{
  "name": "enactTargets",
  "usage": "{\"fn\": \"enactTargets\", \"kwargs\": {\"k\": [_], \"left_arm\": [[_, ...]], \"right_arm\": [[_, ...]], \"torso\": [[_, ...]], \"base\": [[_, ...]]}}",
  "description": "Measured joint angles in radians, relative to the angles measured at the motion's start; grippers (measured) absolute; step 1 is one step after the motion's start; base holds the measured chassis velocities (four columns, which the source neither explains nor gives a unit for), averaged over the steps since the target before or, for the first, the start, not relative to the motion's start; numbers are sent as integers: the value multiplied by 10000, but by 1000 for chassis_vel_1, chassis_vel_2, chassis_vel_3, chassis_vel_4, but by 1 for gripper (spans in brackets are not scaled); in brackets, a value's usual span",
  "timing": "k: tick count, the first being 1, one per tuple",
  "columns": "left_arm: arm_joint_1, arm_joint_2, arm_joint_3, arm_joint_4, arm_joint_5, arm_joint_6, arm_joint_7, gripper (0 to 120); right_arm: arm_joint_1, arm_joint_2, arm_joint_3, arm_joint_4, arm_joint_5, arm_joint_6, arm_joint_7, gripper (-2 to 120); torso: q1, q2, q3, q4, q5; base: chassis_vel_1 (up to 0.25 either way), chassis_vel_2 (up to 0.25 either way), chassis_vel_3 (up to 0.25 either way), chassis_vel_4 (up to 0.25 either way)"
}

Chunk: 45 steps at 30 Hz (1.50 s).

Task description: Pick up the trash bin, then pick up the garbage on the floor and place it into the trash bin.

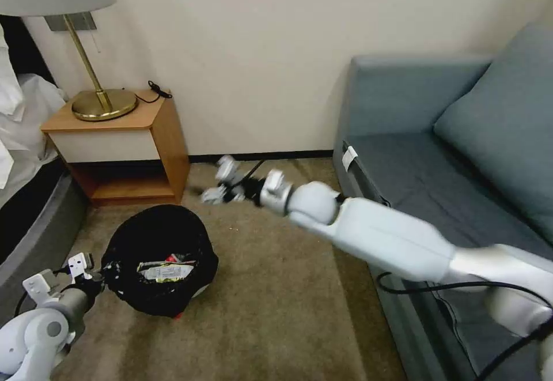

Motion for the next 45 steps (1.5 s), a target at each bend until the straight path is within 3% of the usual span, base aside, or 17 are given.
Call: {"fn": "enactTargets", "kwargs": {"k": [2, 8, 12, 13, 16, 19, 20, 29, 31, 37, 45], "left_arm": [[-39, -105, 91, 139, -51, 12, -201, 2], [-105, -172, 219, 318, -30, 11, -325, 2], [-132, -163, 310, 357, -33, 18, -452, 2], [-132, -163, 310, 357, -33, 18, -452, 2], [-129, -169, 357, 363, -30, 75, -557, 2], [-103, -192, 365, 325, -1, 94, -572, 5], [-63, -215, 358, 272, 120, 76, -475, 12], [322, -358, -232, -4, 1537, -887, 790, 42], [329, -319, -318, -70, 1923, -1440, 1150, 52], [313, -403, -255, -318, 2598, -2883, 1951, 75], [366, -472, -188, -575, 3696, -3543, 2546, 98]], "right_arm": [[-279, -584, 797, 786, 254, -649, 1087, 83], [-1395, -1798, 2520, 2113, 604, -1409, 2050, 99], [-3790, -3060, 4950, 3873, 1417, -2227, 2742, 100], [-3790, -3060, 4950, 3873, 1417, -2227, 2742, 100], [-5681, -3908, 7045, 5031, 1602, -2504, 2974, 100], [-6716, -4135, 8000, 5479, 1697, -2599, 3099, 100], [-7473, -4208, 8708, 5789, 1795, -2676, 3192, 100], [-8928, -3672, 9461, 6796, 2602, -3265, 4391, 100], [-9454, -3396, 9748, 6943, 2612, -3369, 4636, 100], [-11491, -2673, 11106, 7137, 1538, -3337, 4225, 100], [-13111, -2071, 12466, 7762, 998, -3230, 3818, 100]], "torso": [[0, 0, 0, 3, -1], [0, 0, -1, 2, 0], [0, 1, 0, 0, 4], [0, 1, 0, 0, 4], [0, 2, -2, -1, -2], [0, 1, -1, 0, -1], [-1, 2, -2, -3, 2], [0, 2, -2, 8, -5], [0, 1, -1, 3, -3], [-1, 1, -1, 1, -1], [-1, 0, -1, 2, -5]], "base": [[0, 0, 0, 0], [0, 0, 0, 0], [0, 0, 0, 0], [0, 0, 0, 0], [0, 0, 0, 0], [0, 0, 0, 0], [0, 0, 0, 0], [0, 0, 0, 0], [0, 0, 0, 0], [0, 0, 0, 0], [0, 0, 0, 0]]}}
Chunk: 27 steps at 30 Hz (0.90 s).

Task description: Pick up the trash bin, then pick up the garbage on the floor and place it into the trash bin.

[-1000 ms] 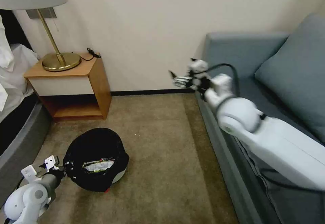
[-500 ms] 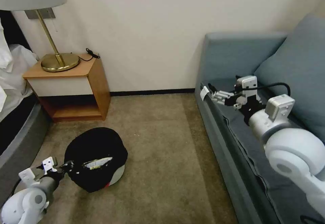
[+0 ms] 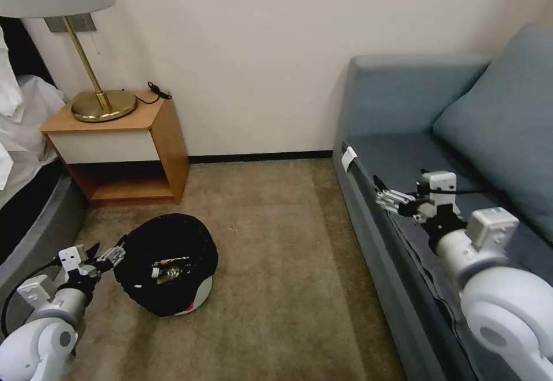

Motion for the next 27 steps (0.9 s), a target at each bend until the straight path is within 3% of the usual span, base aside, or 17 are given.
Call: {"fn": "enactTargets", "kwargs": {"k": [5, 10, 11, 13, 16, 17, 20, 27], "left_arm": [[257, -309, 72, -793, 822, -681, 243, 100], [530, -977, 688, -1918, 848, -909, -249, 100], [726, -1261, 961, -2391, 974, -1003, -307, 100], [821, -1370, 1078, -2598, 1092, -1061, -325, 100], [1228, -1731, 1479, -3161, 1748, -1364, -341, 100], [1413, -1878, 1636, -3259, 2412, -1667, -301, 100], [1716, -2038, 1981, -3443, 3183, -2053, -266, 100], [2121, -2190, 2783, -4079, 3312, -2017, -676, 100]], "right_arm": [[-703, 423, 554, 158, -369, 2, -45, 100], [-1489, 1010, 1092, 160, -1432, 36, -247, 100], [-1794, 1187, 1339, 159, -1685, 95, -295, 100], [-1938, 1257, 1442, 158, -1800, 120, -315, 100], [-2429, 1576, 1754, 150, -2293, 354, -468, 100], [-2621, 1796, 1840, 148, -2617, 444, -551, 100], [-2966, 2290, 1878, 141, -3289, 610, -731, 100], [-3380, 3200, 1642, 132, -4521, 983, -948, 100]], "torso": [[0, 0, 0, 2, 6], [0, 0, 0, -3, 6], [0, 0, 0, -3, 3], [0, 0, 0, -2, 3], [0, 0, 0, -1, 4], [0, 0, 0, 1, 4], [0, 0, 0, 0, 3], [0, 0, 1, -1, 2]], "base": [[0, 0, 0, 0], [0, 0, 0, 0], [0, 0, 0, 0], [0, 0, 0, 0], [0, 0, 0, 0], [0, 0, 0, 0], [0, 0, 0, 0], [0, 0, 0, 0]]}}
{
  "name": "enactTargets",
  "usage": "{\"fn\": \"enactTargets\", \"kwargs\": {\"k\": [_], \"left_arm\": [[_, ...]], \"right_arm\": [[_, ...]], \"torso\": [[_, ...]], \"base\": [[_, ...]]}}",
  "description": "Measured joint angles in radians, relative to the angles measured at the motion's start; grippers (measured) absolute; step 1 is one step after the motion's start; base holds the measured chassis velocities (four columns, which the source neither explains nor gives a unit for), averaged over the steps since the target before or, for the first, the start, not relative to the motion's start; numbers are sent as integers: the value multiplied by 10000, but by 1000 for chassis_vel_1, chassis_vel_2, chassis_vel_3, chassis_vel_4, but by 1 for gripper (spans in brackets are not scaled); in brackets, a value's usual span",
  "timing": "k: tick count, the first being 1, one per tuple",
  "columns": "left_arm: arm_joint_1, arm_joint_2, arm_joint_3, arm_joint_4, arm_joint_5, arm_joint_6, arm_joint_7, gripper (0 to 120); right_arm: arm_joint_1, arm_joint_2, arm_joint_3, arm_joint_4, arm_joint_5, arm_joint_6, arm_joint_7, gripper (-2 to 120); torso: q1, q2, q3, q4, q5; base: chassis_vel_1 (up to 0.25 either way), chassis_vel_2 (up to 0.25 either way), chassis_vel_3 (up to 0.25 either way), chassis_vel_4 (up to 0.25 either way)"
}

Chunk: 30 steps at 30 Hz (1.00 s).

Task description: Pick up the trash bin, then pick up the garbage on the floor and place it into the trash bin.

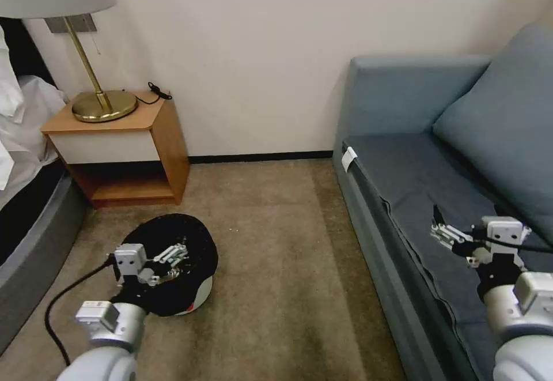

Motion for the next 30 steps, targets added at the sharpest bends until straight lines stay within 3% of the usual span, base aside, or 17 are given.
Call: {"fn": "enactTargets", "kwargs": {"k": [7, 12, 20, 30], "left_arm": [[578, -267, 955, -579, 633, 48, -417, 100], [792, -315, 1258, -607, 819, -51, -515, 100], [725, -307, 1316, -486, 851, -136, -367, 100], [204, -263, 1180, -172, 739, -426, -331, 100]], "right_arm": [[-201, 736, -272, -4, -831, 301, -174, 100], [-187, 825, -268, -8, -854, 350, -223, 100], [-128, 802, -256, -9, -802, 407, -273, 100], [-77, 747, -303, -10, -764, 472, -342, 100]], "torso": [[0, 0, 0, 0, 0], [0, 0, 0, 1, 0], [0, 0, 0, 1, 0], [0, 0, 0, 1, -1]], "base": [[0, 0, 0, 0], [0, 0, 0, 0], [0, 0, 0, 0], [0, 0, 0, 0]]}}
